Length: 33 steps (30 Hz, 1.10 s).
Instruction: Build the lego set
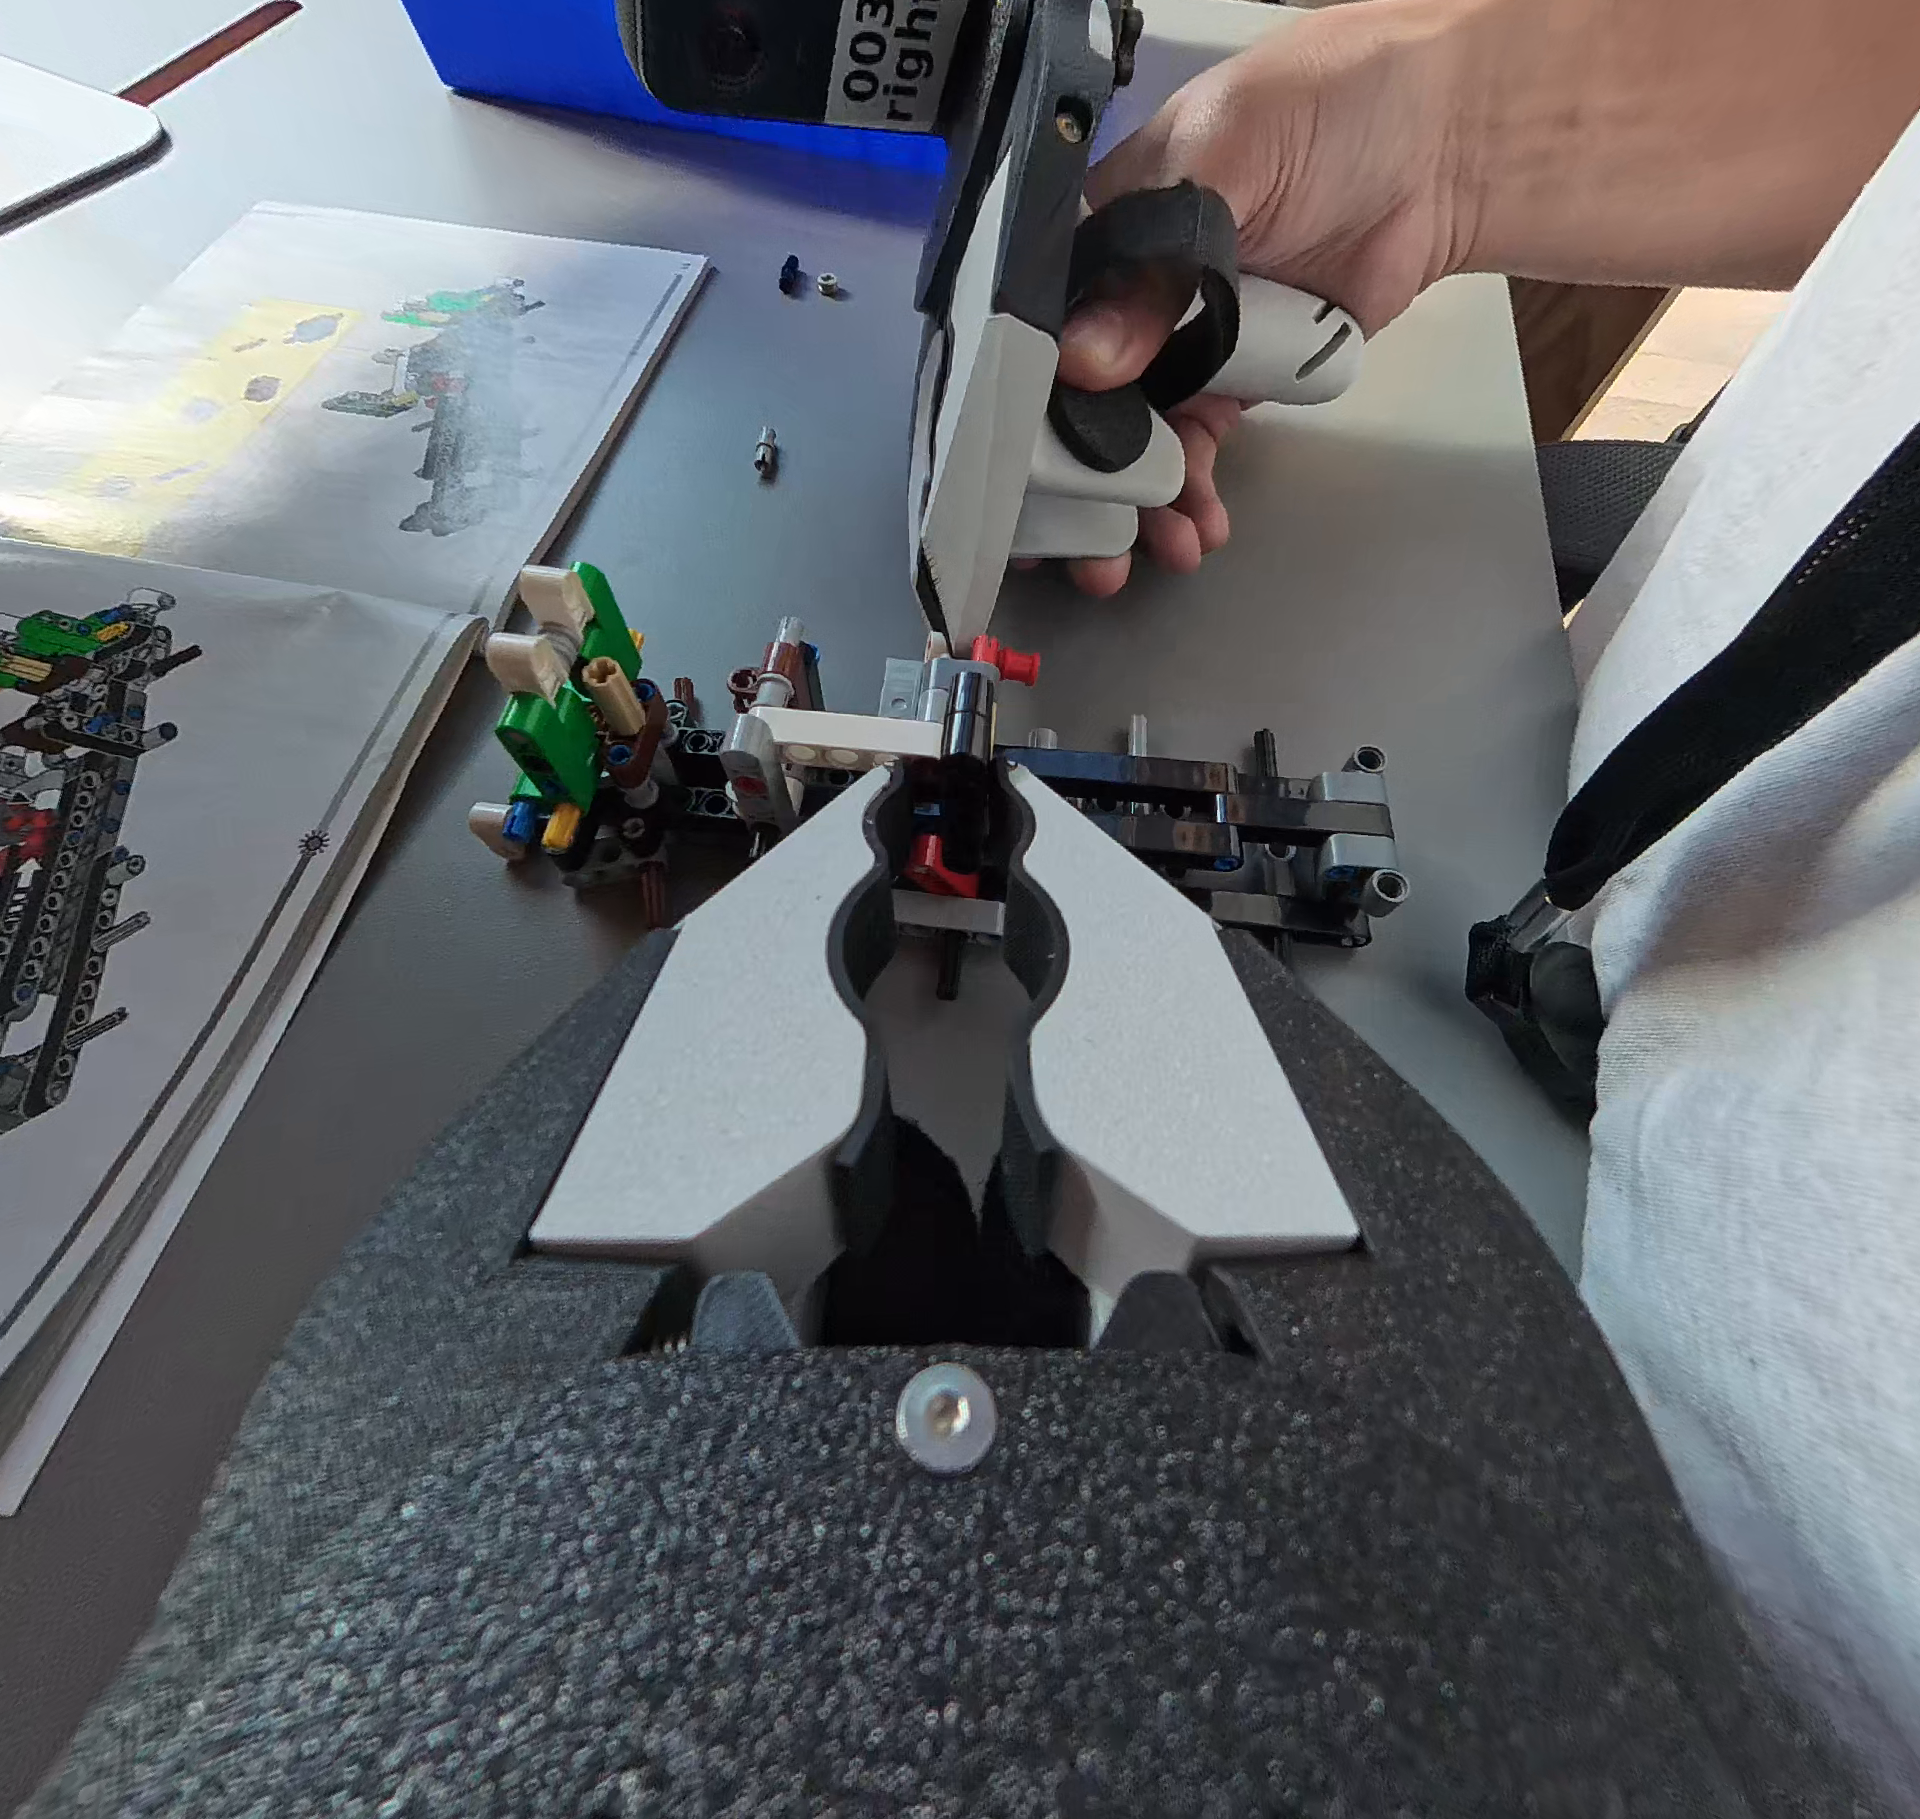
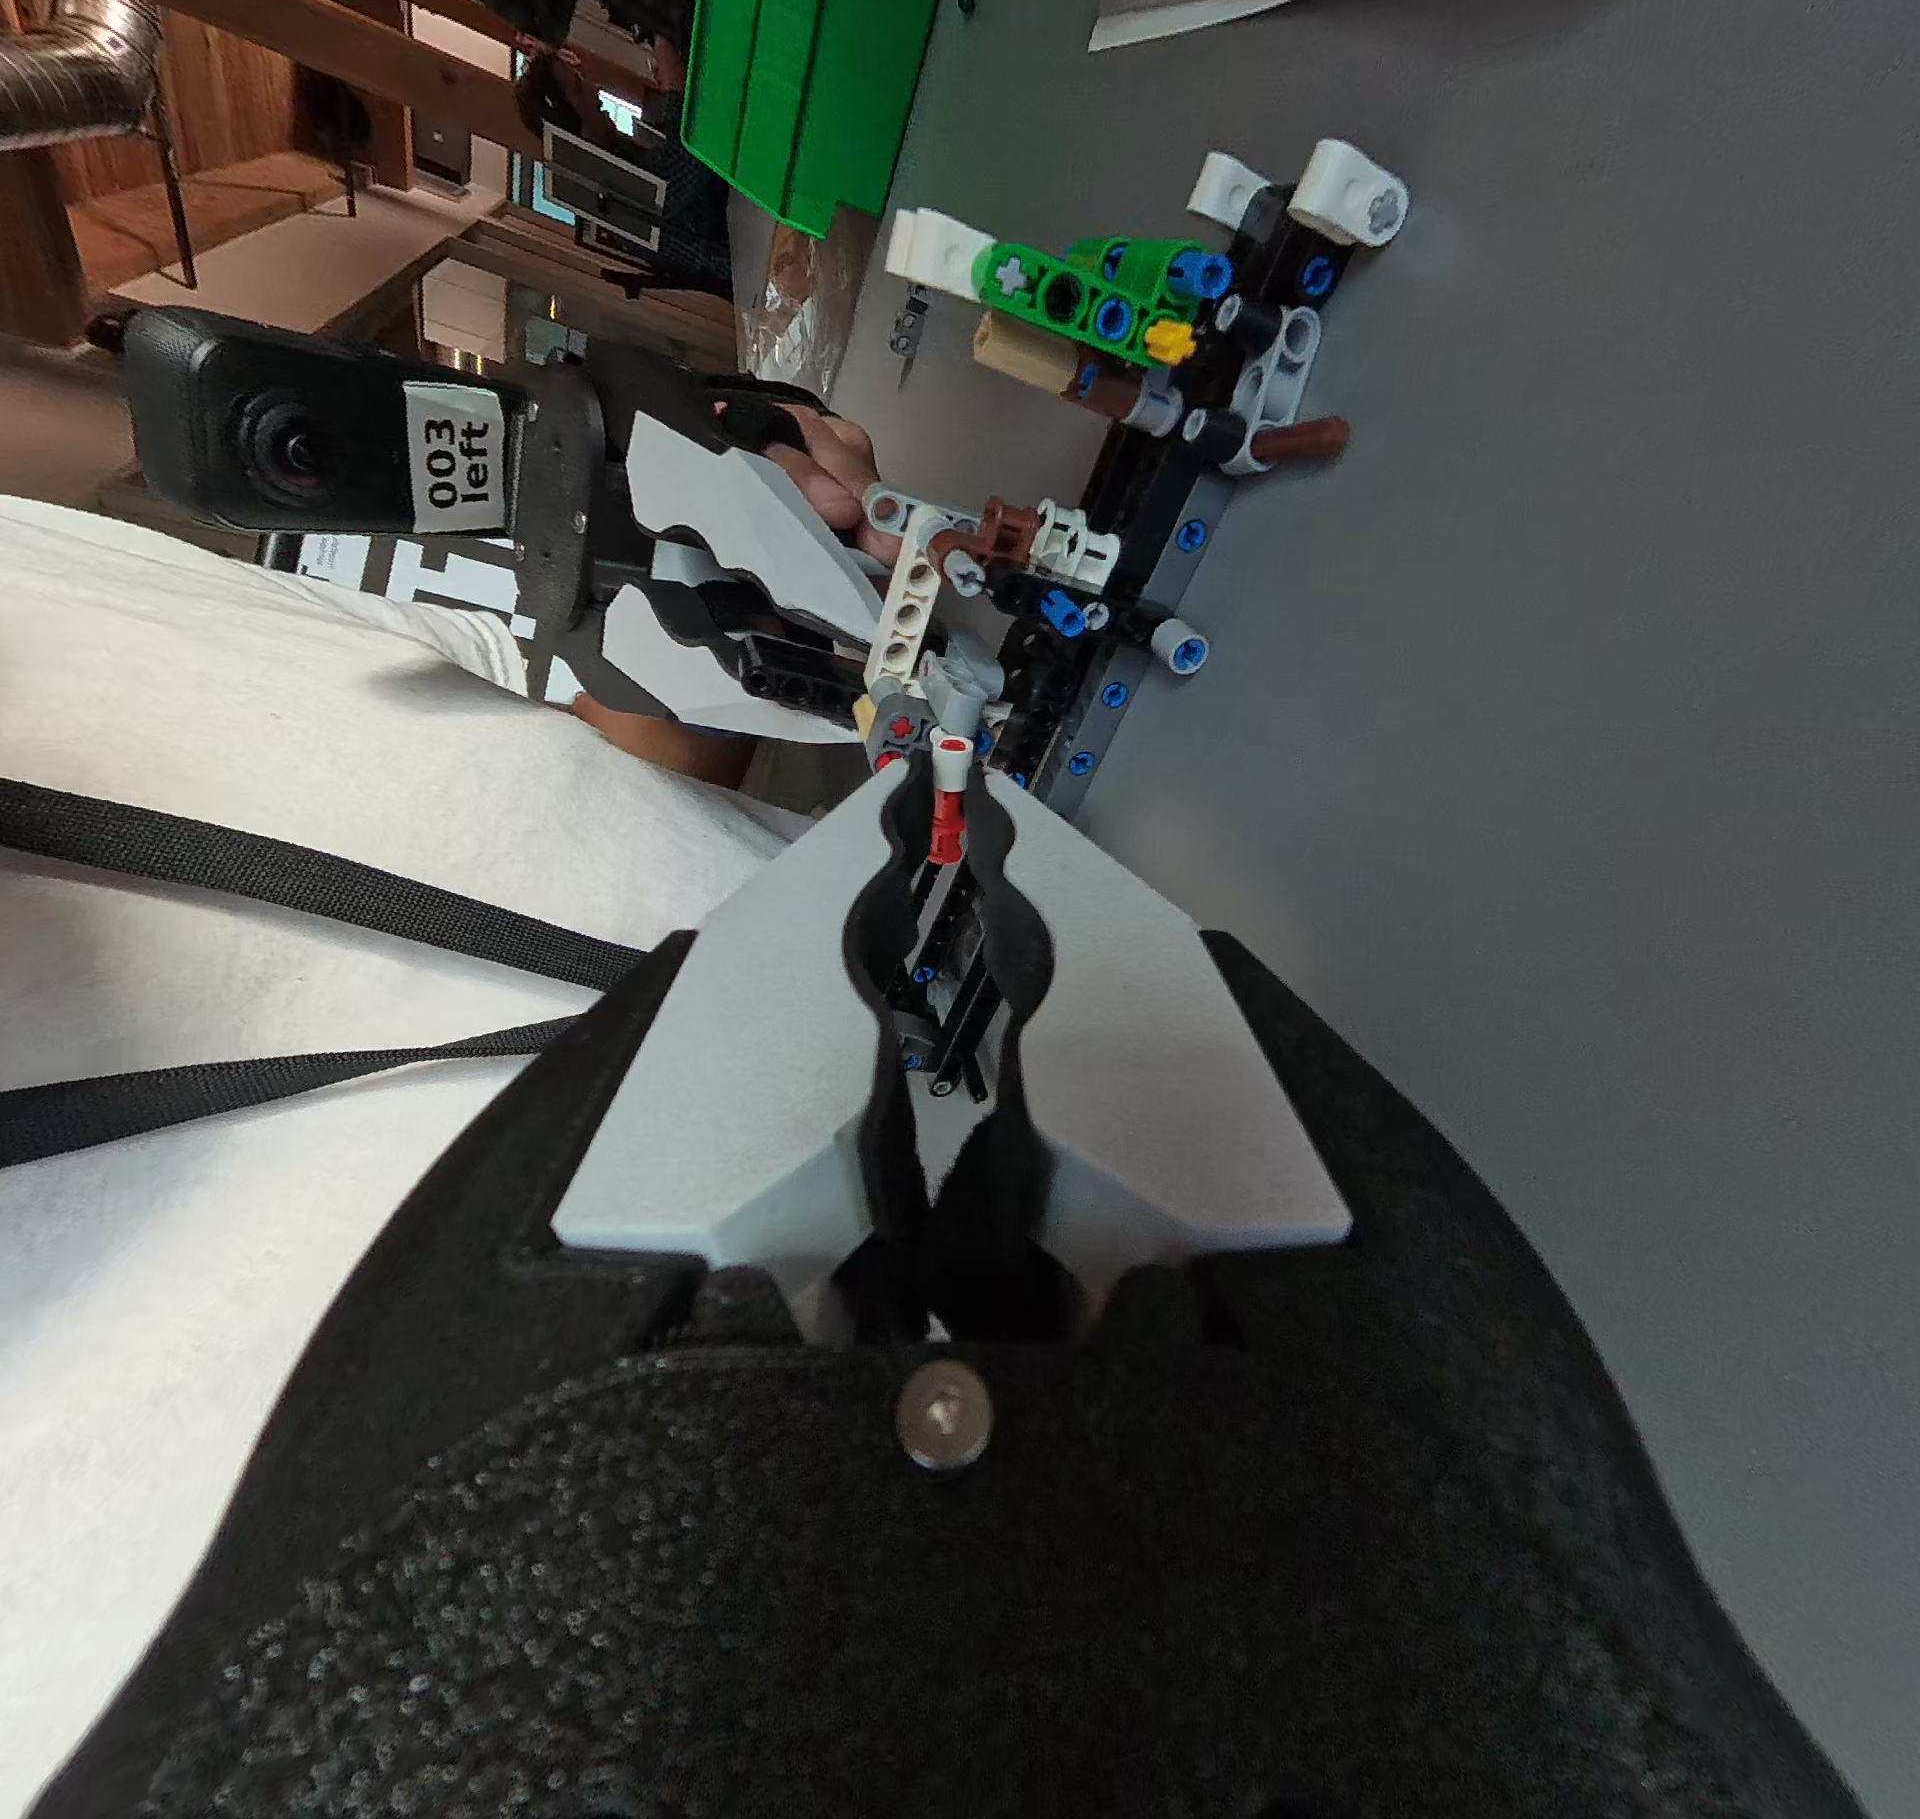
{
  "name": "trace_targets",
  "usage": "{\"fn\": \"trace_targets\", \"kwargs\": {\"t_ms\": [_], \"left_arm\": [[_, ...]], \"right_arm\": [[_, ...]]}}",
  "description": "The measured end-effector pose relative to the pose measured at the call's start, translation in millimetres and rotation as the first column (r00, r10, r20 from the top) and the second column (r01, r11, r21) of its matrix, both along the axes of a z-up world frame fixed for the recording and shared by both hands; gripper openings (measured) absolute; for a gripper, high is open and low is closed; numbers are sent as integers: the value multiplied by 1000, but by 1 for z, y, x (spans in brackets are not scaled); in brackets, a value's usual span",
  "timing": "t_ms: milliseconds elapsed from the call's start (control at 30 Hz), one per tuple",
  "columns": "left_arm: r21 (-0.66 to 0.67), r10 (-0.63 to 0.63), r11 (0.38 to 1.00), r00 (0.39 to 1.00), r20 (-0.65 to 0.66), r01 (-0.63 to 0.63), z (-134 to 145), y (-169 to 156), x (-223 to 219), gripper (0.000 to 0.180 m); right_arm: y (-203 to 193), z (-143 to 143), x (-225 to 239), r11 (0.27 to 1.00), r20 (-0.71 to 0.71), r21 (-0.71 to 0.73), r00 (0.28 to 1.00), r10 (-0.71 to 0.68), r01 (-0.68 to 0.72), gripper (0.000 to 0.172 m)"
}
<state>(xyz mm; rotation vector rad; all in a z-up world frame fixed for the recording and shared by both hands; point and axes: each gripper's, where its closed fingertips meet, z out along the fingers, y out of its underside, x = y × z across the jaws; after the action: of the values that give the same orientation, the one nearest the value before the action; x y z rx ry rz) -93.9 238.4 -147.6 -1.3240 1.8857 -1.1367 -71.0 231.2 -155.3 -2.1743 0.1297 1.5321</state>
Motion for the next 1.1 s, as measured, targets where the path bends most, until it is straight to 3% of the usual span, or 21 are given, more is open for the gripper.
{"fn": "trace_targets", "kwargs": {"t_ms": [167,500,867,1100], "left_arm": [[24,-8,1000,1000,-18,9,0,0,1,12],[41,-4,999,1000,-18,4,-1,-1,2,12],[105,11,994,1000,-25,-8,-1,0,2,12],[170,45,985,999,-12,-42,-2,0,5,12]], "right_arm": [[0,0,1,1000,106,-1,994,30,-30,5],[-3,0,0,994,35,-100,999,37,-34,4],[-2,-1,1,998,210,-48,976,54,-45,4],[-3,-1,0,987,63,-161,998,17,-7,4]]}}
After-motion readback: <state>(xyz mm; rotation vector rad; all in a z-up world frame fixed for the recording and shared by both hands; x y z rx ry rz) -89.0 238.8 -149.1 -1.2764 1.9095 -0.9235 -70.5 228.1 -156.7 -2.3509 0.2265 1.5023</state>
